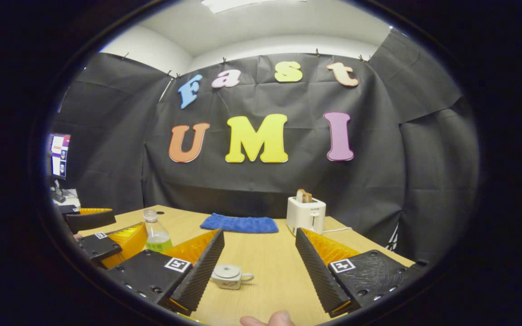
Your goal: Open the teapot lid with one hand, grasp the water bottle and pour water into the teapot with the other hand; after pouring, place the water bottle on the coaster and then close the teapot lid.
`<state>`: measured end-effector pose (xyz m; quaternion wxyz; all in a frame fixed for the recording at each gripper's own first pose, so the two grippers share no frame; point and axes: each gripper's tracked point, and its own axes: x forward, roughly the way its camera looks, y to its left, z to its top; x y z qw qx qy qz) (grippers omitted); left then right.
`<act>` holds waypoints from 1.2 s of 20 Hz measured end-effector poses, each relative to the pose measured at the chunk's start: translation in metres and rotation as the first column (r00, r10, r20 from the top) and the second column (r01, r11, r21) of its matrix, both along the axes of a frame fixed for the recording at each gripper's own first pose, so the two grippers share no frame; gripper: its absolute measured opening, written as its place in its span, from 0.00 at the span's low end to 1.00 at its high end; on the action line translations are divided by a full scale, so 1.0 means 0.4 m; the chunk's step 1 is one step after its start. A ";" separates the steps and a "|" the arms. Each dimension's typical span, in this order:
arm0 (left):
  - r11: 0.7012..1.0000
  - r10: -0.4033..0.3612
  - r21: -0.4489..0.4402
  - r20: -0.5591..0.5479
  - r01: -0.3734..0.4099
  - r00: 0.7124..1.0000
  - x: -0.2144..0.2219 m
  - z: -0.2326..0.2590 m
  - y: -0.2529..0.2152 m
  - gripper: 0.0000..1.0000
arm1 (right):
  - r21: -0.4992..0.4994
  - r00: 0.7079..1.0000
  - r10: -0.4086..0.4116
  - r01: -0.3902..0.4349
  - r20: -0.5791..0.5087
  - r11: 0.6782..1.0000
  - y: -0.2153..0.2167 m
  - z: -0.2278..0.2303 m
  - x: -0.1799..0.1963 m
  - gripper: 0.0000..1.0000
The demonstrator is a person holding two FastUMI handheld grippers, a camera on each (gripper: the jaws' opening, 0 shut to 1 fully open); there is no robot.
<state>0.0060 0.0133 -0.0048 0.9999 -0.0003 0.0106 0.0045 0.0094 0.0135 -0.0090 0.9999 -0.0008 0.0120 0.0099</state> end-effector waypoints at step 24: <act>0.997 0.054 -0.055 -0.027 -0.056 0.998 0.026 -0.005 0.125 0.99 | 0.015 0.968 0.110 -0.109 -0.224 0.994 0.156 -0.318 0.244 0.88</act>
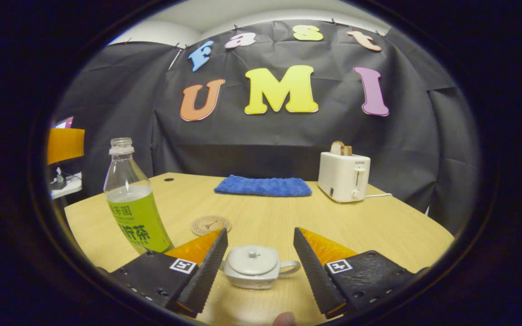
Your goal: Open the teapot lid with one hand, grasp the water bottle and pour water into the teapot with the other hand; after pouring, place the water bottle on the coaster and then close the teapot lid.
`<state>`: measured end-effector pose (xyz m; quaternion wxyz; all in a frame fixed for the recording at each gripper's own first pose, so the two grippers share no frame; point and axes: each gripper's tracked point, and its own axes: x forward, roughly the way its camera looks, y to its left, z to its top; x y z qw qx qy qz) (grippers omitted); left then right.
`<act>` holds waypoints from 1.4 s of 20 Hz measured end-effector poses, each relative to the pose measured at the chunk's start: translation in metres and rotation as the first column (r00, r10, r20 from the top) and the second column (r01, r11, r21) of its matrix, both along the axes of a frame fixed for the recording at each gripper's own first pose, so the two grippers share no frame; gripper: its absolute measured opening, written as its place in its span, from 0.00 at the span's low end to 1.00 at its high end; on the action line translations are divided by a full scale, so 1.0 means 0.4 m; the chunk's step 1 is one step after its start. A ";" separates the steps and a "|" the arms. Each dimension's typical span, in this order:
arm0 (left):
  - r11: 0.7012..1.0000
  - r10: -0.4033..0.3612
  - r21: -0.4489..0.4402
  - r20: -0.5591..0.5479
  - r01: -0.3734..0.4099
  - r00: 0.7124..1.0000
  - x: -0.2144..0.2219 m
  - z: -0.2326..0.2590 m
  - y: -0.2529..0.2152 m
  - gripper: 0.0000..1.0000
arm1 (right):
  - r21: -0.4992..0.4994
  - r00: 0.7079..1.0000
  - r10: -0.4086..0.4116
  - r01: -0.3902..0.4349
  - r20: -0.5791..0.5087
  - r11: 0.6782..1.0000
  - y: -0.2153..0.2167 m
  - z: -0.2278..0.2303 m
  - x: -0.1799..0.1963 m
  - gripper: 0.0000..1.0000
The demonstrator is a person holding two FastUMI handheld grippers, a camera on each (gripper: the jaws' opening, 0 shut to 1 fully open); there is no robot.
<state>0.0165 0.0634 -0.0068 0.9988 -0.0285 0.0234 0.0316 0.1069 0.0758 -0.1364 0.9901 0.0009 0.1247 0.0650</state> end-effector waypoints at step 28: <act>0.996 -0.084 -0.028 -0.105 0.081 0.991 -0.013 -0.151 -0.054 0.99 | 0.070 0.998 0.041 -0.044 0.036 0.997 0.004 0.058 0.019 0.00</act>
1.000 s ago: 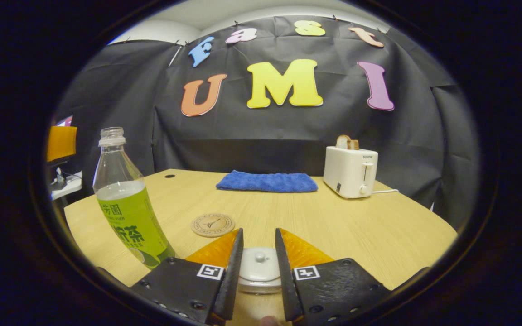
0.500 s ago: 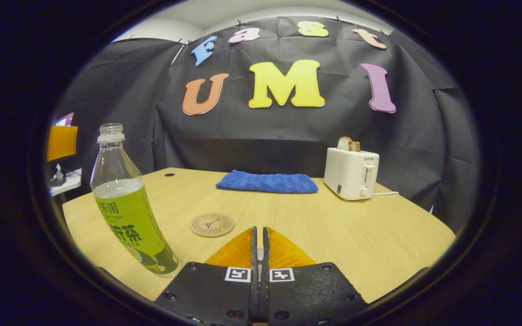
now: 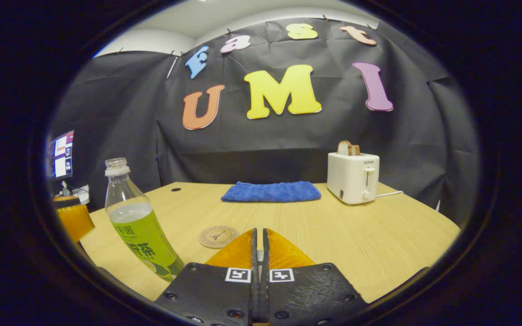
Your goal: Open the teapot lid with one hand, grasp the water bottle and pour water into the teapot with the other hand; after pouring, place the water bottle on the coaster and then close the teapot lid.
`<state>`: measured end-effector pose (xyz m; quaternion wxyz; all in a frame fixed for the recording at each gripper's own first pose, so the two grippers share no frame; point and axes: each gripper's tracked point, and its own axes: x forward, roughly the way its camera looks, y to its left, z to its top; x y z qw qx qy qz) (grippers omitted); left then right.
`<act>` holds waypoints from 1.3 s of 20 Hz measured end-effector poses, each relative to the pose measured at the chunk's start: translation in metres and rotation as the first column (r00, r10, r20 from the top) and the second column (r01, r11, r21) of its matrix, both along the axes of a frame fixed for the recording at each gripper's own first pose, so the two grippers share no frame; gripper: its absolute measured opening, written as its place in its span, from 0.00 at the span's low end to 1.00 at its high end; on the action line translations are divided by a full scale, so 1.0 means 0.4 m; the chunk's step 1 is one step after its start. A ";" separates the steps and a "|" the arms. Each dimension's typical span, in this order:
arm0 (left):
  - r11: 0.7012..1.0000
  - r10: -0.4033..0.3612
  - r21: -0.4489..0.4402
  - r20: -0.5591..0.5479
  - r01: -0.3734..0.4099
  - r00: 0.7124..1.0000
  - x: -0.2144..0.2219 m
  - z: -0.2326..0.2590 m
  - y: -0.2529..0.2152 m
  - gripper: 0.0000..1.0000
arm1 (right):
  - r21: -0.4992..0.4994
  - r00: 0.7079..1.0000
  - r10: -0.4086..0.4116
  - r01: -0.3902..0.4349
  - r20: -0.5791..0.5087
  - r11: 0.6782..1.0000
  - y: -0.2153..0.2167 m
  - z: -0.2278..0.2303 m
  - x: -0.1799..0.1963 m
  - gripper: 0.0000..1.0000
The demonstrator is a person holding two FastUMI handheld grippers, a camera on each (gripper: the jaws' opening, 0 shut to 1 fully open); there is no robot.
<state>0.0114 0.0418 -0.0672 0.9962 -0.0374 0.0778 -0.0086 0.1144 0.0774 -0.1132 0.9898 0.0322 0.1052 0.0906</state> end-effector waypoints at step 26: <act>0.998 -0.050 -0.034 -0.122 0.047 0.991 0.116 -0.153 -0.076 0.92 | -0.043 0.998 -0.020 0.022 0.053 0.999 -0.108 0.082 -0.066 0.00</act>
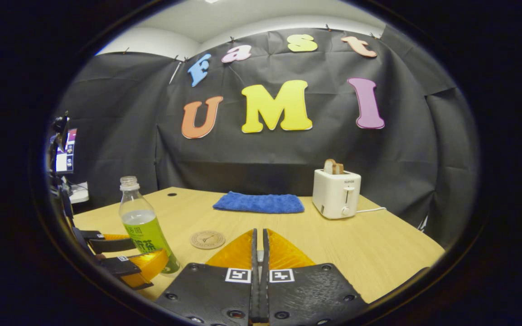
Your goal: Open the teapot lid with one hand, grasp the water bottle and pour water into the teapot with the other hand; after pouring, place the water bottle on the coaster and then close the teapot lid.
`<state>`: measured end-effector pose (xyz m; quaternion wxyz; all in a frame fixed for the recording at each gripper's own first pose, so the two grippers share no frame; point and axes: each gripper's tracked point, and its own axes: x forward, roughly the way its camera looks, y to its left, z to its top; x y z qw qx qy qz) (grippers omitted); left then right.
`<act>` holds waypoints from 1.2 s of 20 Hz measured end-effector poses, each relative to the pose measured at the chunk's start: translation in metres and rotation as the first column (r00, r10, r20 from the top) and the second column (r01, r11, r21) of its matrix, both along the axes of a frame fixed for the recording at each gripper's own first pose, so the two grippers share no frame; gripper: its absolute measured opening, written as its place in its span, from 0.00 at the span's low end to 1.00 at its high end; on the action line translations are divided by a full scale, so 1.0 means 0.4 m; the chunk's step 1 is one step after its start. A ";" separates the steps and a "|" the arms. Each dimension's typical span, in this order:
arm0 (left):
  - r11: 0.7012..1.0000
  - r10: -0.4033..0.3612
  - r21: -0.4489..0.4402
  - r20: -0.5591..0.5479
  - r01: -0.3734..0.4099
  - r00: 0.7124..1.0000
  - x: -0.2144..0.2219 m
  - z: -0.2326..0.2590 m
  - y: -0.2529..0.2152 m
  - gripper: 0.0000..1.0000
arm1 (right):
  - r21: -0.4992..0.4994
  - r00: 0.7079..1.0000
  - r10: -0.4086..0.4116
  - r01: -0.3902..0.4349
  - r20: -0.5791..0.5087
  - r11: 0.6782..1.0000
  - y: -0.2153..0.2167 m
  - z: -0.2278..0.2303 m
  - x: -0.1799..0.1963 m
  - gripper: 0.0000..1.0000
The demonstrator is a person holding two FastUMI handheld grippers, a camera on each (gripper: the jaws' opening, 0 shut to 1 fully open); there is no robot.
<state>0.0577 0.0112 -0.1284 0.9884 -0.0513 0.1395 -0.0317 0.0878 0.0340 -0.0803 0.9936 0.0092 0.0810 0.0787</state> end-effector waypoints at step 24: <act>0.417 -0.034 0.903 -0.101 0.106 0.994 0.025 0.104 0.171 0.72 | 0.009 1.000 -0.015 0.015 -0.001 1.000 -0.144 0.012 -0.040 0.00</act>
